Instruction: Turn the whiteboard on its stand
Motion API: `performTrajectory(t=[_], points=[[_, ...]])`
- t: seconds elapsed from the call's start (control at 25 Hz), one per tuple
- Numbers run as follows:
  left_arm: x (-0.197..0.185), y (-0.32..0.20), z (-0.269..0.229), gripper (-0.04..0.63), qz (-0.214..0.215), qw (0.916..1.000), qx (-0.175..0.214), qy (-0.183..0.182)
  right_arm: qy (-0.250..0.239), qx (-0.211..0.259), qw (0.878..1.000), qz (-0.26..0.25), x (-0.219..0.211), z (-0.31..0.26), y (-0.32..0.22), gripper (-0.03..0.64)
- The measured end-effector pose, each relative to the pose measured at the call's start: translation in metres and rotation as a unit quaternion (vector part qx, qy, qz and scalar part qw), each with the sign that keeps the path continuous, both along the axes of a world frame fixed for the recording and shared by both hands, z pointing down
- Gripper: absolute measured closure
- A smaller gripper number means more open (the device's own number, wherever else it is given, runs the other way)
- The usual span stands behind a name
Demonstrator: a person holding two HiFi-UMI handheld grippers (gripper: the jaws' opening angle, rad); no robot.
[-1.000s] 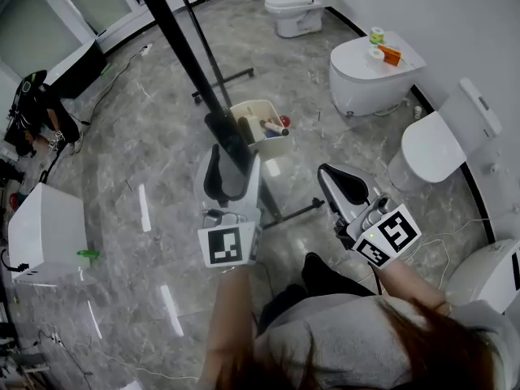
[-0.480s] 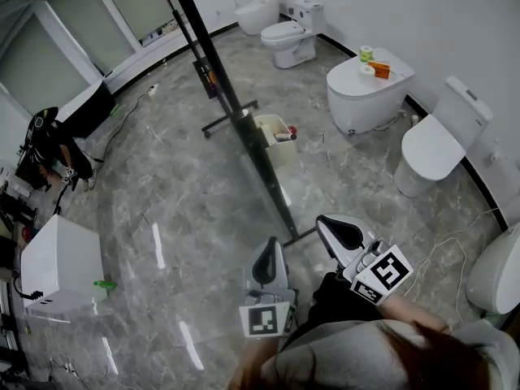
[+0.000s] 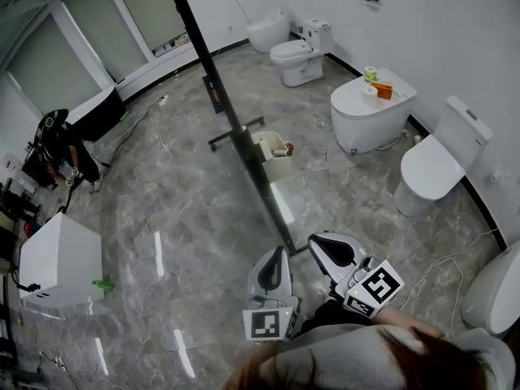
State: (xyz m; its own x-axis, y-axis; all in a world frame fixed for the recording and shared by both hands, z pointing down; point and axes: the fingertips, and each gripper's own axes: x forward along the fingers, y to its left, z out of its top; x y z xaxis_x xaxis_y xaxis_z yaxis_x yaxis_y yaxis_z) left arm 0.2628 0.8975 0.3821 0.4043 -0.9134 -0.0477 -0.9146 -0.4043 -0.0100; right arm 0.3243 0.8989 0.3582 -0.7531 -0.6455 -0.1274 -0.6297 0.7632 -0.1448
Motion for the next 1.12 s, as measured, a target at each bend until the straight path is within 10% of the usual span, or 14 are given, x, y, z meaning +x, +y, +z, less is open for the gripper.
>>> performTrajectory(t=[1.12], points=[[0.017, -0.043, -0.003, 0.597, -0.019, 0.9997, 0.004, 0.017, 0.058, 0.008, 0.997, -0.044, -0.002, 0.013, -0.026, 0.612]])
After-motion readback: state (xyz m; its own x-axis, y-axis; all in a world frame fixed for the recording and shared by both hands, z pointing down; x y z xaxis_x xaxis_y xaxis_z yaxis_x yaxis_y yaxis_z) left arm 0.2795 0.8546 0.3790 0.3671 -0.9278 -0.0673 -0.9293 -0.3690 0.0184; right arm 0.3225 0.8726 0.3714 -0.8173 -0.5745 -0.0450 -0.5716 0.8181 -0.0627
